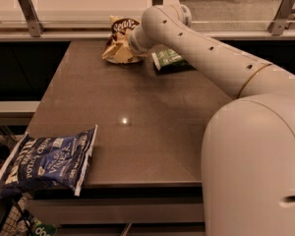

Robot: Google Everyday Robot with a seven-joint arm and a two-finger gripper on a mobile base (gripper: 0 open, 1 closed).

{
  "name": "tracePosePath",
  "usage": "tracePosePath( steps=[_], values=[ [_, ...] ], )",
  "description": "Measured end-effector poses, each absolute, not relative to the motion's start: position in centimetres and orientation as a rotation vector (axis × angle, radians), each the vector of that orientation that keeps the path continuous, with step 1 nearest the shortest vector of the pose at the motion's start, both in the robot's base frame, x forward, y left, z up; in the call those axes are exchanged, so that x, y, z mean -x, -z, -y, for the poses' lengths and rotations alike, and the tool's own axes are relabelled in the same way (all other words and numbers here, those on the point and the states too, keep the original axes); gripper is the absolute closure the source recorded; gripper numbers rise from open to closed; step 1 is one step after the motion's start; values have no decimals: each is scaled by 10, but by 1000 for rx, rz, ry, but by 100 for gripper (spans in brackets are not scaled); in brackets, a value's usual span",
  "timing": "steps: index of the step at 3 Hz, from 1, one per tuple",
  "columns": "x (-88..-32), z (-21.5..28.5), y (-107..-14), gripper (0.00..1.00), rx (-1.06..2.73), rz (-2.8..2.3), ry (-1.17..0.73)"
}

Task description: Move brown chip bag near blue chip bag

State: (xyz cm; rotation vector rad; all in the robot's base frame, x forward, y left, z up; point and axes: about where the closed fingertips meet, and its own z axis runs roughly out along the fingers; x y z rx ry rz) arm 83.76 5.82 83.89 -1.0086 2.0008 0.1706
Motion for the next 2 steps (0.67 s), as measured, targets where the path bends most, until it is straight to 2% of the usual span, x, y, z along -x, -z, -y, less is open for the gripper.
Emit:
tracePosePath(
  steps=[2],
  values=[
    [-837,-62,-834,87,1015,-2004,-175]
  ],
)
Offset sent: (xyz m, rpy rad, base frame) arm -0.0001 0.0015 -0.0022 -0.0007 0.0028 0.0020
